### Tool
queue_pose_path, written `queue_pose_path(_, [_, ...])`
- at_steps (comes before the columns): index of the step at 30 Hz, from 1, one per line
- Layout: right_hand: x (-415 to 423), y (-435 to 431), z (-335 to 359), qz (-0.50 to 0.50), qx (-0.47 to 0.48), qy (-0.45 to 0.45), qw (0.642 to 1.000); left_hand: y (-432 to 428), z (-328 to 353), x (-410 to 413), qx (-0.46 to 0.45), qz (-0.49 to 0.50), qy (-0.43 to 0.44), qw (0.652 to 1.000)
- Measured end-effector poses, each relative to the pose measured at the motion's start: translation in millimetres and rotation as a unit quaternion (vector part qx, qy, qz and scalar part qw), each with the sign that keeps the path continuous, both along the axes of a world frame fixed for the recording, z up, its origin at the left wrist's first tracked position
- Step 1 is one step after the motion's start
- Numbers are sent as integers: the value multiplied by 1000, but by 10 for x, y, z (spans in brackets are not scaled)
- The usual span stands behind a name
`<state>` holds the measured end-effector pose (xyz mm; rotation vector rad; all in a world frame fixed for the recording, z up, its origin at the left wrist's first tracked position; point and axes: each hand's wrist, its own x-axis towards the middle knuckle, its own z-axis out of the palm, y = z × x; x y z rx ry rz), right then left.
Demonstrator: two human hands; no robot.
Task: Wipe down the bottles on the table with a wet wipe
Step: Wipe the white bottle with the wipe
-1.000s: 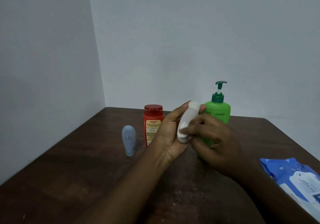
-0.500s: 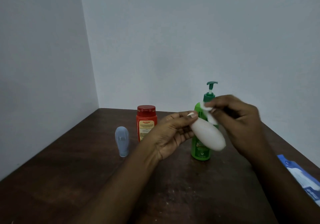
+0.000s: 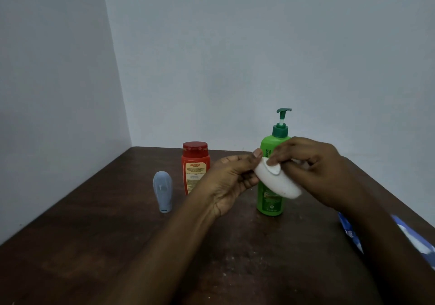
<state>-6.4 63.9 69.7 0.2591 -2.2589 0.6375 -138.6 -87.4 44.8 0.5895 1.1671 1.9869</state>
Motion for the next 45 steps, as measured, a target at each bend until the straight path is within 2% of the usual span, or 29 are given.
queue_pose_path(3, [-48, -84, -32, -24, 90, 18, 995, 5, -1, 25, 9, 9, -9, 1000])
queue_pose_path(8, [-16, 12, 4, -105, 159, 41, 981, -3, 37, -13, 68, 67, -64, 993])
queue_pose_path(13, [-136, -24, -102, -234, 170, 159, 944, 5, 58, 22, 118, 75, -63, 988])
queue_pose_path(18, [-204, -239, -222, -208, 225, 192, 932, -25, 95, 62, 173, 57, -64, 981])
queue_pose_path(20, [-162, -191, -179, -243, 176, 229, 926, -37, 101, 70, 177, 30, -52, 982])
queue_pose_path(23, [-87, -102, -94, -291, 38, 290, 911, -9, 66, 117, 167, 2, -27, 986])
queue_pose_path(25, [-86, -125, -98, -291, 1, 305, 907, 22, 29, 155, 167, 0, -18, 986])
queue_pose_path(28, [-168, -243, -197, -245, 66, 288, 923, 30, -1, 144, 174, 41, 26, 983])
queue_pose_path(31, [-209, -294, -252, -206, 139, 256, 934, 1, -3, 108, 155, 122, 152, 969])
queue_pose_path(33, [-171, -260, -211, -231, 99, 272, 929, 11, -21, 133, 140, 163, 231, 949])
queue_pose_path(36, [-62, -183, -110, -282, -8, 320, 905, 44, -93, 225, 129, 190, 307, 924])
queue_pose_path(38, [-44, -168, -73, -296, -28, 335, 894, 53, -137, 262, 114, 221, 391, 886])
queue_pose_path(39, [-60, -182, -86, -293, -20, 332, 897, 51, -155, 258, 104, 252, 443, 854])
queue_pose_path(42, [-161, -298, -197, -233, 48, 291, 927, 23, -183, 202, 78, 373, 577, 723])
queue_pose_path(43, [-190, -343, -230, -207, 78, 274, 936, 8, -184, 182, 75, 397, 601, 690])
queue_pose_path(45, [-215, -383, -247, -177, 126, 258, 942, -20, -198, 132, 70, 412, 637, 647])
